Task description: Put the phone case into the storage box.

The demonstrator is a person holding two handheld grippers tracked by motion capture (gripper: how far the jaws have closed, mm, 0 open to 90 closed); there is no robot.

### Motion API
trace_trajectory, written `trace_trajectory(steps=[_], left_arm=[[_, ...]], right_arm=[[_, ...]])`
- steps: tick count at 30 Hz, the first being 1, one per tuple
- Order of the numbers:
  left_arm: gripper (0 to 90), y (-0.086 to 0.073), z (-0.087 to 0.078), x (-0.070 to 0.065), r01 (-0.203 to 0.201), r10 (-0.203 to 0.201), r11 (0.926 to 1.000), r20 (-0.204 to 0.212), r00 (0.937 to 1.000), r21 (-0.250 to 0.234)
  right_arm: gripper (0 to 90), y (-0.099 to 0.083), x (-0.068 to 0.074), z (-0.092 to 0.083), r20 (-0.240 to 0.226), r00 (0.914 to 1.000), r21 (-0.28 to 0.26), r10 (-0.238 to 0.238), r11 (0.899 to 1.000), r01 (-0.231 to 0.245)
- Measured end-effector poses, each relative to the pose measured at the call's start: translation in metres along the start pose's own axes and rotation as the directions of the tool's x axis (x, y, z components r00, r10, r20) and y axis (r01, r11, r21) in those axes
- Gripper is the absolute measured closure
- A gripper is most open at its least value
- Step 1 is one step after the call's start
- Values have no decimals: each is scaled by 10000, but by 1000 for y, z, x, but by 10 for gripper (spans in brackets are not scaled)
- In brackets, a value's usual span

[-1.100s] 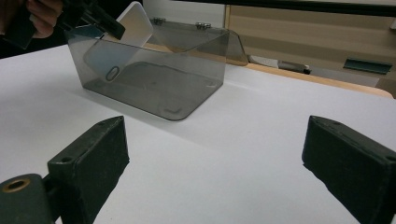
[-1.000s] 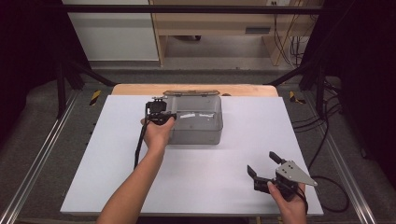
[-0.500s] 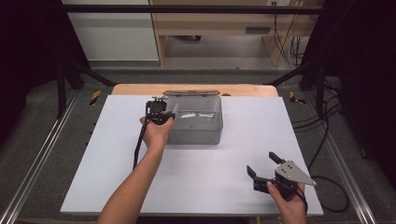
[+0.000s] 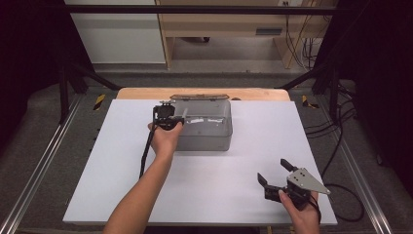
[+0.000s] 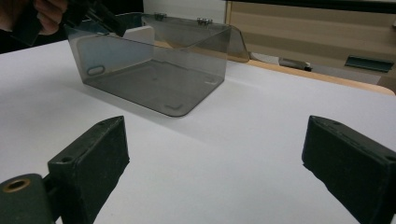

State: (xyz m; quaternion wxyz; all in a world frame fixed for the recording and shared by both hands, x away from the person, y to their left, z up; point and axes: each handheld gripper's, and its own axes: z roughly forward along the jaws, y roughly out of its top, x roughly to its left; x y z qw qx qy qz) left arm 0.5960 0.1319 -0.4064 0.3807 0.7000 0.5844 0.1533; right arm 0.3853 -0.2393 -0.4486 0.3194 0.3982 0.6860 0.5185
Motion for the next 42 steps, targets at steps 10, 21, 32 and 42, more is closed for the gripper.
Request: trace_trajectory(steps=[10, 21, 32, 42], left_arm=[[808, -4, 6, -7, 75, -75, 10000, -42, 10000, -16], [796, -2, 1, 4, -759, 762, 9971, -802, 9939, 69], [792, -2, 0, 2, -1321, 1309, 9912, -1241, 9836, -15], [747, 0, 1, 1, -2407, 2322, 9700, -1614, 9592, -350]], right_arm=[[75, 0, 0, -1, -6, 10000, -6, 25, 10000, -25], [75, 0, 1, 0, -61, 10000, 27, -54, 10000, 54], [75, 0, 2, 0, -89, 10000, 56, -11, 10000, 11], [72, -1, 3, 1, -176, 9998, 119, -98, 9999, 100]])
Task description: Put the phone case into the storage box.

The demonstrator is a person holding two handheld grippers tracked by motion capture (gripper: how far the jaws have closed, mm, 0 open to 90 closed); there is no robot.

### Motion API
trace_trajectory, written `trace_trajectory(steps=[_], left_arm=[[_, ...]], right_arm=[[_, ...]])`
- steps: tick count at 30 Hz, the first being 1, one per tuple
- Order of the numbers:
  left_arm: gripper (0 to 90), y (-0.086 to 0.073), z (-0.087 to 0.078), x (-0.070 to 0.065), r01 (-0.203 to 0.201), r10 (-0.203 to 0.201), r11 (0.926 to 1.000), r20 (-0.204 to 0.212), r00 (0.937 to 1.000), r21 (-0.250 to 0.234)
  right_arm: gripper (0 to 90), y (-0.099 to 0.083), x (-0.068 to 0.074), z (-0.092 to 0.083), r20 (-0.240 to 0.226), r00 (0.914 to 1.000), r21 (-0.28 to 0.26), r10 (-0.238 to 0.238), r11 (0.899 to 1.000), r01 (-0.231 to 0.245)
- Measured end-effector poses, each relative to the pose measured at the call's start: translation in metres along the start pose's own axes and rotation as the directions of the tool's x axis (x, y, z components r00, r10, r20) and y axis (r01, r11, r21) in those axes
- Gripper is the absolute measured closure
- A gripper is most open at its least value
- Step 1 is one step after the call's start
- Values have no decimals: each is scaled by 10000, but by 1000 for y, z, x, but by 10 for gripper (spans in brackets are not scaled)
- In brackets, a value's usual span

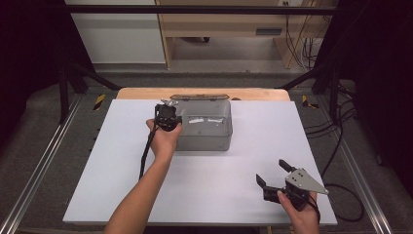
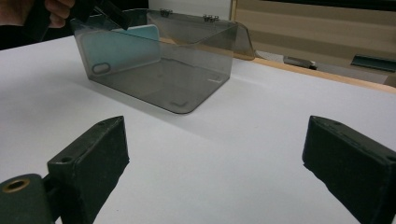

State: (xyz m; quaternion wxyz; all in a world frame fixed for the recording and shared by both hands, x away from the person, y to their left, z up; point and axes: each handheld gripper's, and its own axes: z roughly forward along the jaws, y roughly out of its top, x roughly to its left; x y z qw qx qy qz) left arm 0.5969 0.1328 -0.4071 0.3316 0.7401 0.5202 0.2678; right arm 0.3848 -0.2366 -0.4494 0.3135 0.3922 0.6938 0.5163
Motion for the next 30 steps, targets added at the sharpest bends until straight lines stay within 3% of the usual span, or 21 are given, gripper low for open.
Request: trace_trajectory(steps=[15, 21, 24, 30], left_arm=[[774, 0, 0, 2, -251, 244, 9995, -311, 9992, -208], [765, -2, -1, 8, -58, 53, 9996, -199, 9998, -270], [763, -1, -3, 9, 28, -27, 9986, 21, 10000, -525], [787, 0, -6, 6, -177, 218, 9955, 433, 9988, -932]], right_arm=[[70, -1, 1, 0, -92, 10000, 89, 11, 10000, -10], [70, -1, 2, 0, -121, 9999, 89, 25, 10000, -24], [70, 0, 2, 0, -119, 9999, 77, 20, 10000, -19], [70, 0, 2, 0, -110, 9999, 88, 24, 10000, -23]])
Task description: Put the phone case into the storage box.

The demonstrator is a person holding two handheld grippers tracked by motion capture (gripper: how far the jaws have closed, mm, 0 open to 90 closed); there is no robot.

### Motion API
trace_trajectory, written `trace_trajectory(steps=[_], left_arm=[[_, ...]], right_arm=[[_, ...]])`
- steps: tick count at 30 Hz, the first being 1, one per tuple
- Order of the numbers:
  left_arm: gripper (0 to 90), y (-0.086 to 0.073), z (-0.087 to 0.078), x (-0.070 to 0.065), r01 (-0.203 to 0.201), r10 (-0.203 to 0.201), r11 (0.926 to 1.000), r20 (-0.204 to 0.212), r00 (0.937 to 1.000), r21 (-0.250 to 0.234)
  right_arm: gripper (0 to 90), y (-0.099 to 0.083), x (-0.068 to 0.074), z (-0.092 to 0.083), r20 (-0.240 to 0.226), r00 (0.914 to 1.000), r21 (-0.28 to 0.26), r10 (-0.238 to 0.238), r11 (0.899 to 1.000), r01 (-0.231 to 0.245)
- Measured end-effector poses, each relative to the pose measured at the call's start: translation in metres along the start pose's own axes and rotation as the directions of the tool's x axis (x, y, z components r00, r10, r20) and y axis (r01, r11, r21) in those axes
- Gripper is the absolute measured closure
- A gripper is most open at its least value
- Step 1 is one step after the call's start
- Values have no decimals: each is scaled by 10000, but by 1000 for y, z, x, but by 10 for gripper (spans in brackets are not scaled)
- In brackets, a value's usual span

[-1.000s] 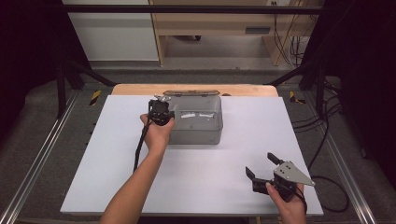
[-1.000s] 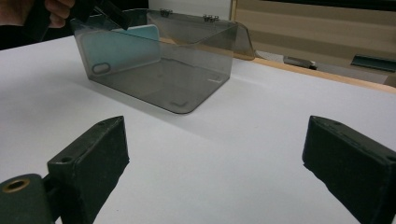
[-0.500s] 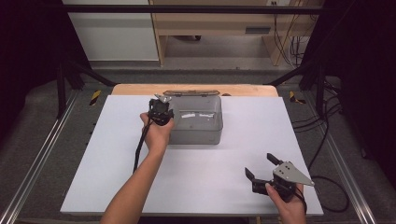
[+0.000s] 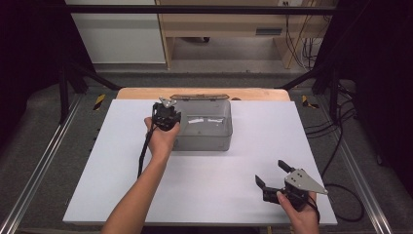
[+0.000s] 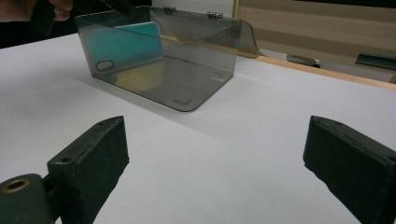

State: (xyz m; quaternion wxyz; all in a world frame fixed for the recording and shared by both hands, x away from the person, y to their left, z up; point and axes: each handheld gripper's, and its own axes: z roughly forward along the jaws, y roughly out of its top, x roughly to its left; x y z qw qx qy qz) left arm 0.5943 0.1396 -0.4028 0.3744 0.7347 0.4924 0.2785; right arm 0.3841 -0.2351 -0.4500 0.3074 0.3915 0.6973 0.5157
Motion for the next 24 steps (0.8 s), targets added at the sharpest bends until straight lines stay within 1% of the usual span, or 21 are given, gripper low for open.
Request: trace_trajectory(steps=[1, 3, 4, 5, 7, 11, 13, 18, 20, 24], left_arm=[[814, 0, 0, 0, -73, 73, 10000, 73, 9999, -21], [841, 0, 0, -1, -125, 125, 9999, 271, 9996, 13], [864, 0, 0, -1, -186, 180, 9997, 423, 9989, 127], [881, 0, 0, -1, -186, 180, 9997, 423, 9989, 127], [890, -1, 2, -1, -108, 87, 9992, 513, 9986, 394], [895, -3, 5, 1, 36, -79, 9964, 500, 9987, 845], [895, -3, 6, 1, 44, -91, 9946, 450, 9989, 1041], [895, -4, 8, 0, 131, -172, 9931, 342, 9993, 1168], [894, -3, 8, -1, 134, -156, 9920, 165, 9997, 1257], [892, -3, 9, -3, 342, -332, 9901, -92, 9994, 1359]], right_arm=[[70, 0, 0, 0, 0, 10000, 0, -8, 10000, 8], [71, 0, 0, 0, -1, 10000, -4, -12, 10000, 12], [70, 0, 0, 0, -5, 10000, 3, 11, 10000, -11], [70, 0, 0, 0, -5, 10000, 3, 11, 10000, -11], [70, 0, 0, 0, -2, 10000, -1, -8, 10000, 8], [71, 0, 0, 0, -2, 10000, 1, -8, 10000, 8], [71, 0, 0, 0, -12, 10000, 4, -3, 10000, 3], [71, 0, 0, 0, -9, 10000, -1, -28, 10000, 28], [71, 0, 0, 0, -14, 10000, 2, -14, 10000, 14], [71, 0, 0, 0, -34, 10000, 15, -10, 10000, 10]])
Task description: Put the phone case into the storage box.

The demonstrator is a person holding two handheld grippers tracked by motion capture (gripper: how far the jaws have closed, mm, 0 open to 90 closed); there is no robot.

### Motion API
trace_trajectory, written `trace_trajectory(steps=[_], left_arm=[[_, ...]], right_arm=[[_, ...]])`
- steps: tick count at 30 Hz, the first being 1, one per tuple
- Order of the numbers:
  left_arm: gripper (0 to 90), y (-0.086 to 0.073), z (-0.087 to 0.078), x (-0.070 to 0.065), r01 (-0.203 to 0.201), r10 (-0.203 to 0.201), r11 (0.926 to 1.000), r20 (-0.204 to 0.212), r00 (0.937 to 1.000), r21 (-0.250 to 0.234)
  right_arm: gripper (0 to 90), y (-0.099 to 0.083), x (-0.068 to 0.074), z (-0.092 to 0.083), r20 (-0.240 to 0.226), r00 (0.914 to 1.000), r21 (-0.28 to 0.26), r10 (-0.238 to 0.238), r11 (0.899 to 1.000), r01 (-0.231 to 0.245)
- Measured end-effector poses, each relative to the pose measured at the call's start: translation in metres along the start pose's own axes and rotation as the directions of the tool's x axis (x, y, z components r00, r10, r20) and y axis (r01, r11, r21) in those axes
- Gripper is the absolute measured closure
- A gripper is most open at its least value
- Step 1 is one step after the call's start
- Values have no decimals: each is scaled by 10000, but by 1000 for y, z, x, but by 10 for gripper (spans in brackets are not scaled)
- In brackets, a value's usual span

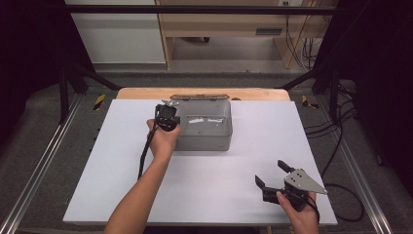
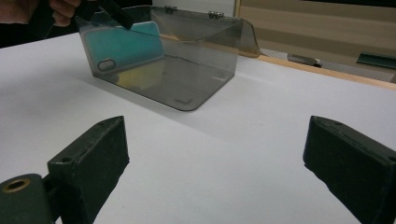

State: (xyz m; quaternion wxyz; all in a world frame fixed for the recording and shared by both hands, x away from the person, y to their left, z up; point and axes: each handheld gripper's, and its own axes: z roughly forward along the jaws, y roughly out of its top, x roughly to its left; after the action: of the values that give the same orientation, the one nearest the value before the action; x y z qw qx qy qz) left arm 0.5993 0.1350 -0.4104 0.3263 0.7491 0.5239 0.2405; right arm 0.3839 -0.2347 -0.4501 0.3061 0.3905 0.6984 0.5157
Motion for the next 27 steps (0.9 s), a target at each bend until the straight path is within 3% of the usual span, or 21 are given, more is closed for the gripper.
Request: trace_trajectory(steps=[12, 20, 27], left_arm=[[896, 2, 0, -1, -59, 61, 9998, -85, 9999, 198], [898, 5, -15, 2, -85, 118, 9941, 302, 9995, -1078], [898, 4, -30, 1, -136, 250, 9845, 629, 9977, -1751]], right_arm=[[71, -1, 1, 1, -38, 10000, 78, -28, 10000, 28], [72, -1, 0, 1, -36, 10000, 68, -52, 10000, 52], [71, -1, 0, 1, -12, 10000, 70, -49, 10000, 49]])
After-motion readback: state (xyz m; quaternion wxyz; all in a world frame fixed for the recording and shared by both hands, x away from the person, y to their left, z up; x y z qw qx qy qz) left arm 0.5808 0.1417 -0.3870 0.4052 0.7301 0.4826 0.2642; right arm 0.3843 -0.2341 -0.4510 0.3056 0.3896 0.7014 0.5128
